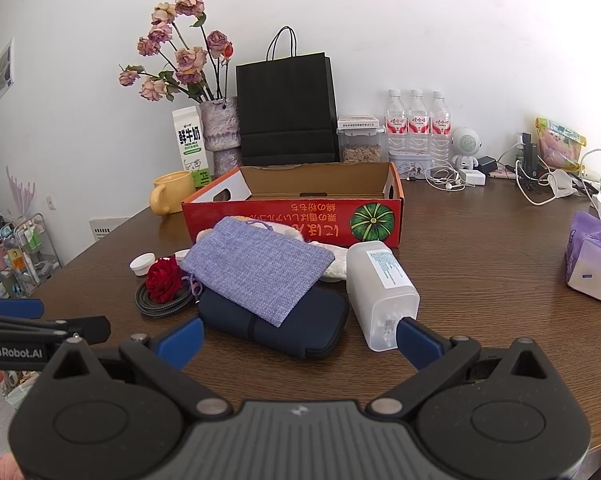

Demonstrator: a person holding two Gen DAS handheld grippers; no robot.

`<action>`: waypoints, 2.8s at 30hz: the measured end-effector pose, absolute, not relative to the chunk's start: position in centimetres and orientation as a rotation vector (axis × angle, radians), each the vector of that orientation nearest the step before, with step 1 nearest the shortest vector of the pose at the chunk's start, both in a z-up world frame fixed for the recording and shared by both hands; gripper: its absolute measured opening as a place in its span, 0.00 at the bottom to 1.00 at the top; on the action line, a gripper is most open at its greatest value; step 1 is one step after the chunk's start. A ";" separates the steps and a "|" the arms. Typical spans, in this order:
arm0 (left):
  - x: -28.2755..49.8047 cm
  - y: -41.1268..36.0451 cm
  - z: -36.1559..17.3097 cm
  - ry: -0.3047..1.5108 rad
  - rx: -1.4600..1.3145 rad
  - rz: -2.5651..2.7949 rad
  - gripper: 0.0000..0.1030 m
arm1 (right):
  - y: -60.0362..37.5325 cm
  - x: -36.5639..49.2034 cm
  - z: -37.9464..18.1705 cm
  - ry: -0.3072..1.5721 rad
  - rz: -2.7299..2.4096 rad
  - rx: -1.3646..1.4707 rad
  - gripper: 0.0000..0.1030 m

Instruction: Organize objects

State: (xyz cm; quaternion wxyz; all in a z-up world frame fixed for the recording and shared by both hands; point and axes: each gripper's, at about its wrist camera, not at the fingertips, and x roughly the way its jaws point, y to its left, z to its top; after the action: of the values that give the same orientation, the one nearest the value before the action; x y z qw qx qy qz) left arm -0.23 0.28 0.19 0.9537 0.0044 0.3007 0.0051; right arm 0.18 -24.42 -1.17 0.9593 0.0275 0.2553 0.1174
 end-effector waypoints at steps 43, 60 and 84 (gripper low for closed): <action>-0.3 0.3 0.2 0.611 0.007 0.011 1.00 | -24.3 0.2 -1.1 0.518 0.236 0.054 1.00; -0.3 0.3 0.2 0.611 0.007 0.009 1.00 | -24.3 0.2 -1.1 0.519 0.236 0.052 1.00; 4.2 1.6 -1.6 0.670 -0.034 0.021 1.00 | -25.0 4.5 -3.3 0.562 0.185 0.037 1.00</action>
State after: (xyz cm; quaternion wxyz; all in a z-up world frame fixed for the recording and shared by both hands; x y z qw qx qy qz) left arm 4.16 1.61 -1.65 0.9443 -0.0169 0.3286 0.0105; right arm 4.52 -25.04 -3.29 0.9564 0.0180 0.2769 0.0912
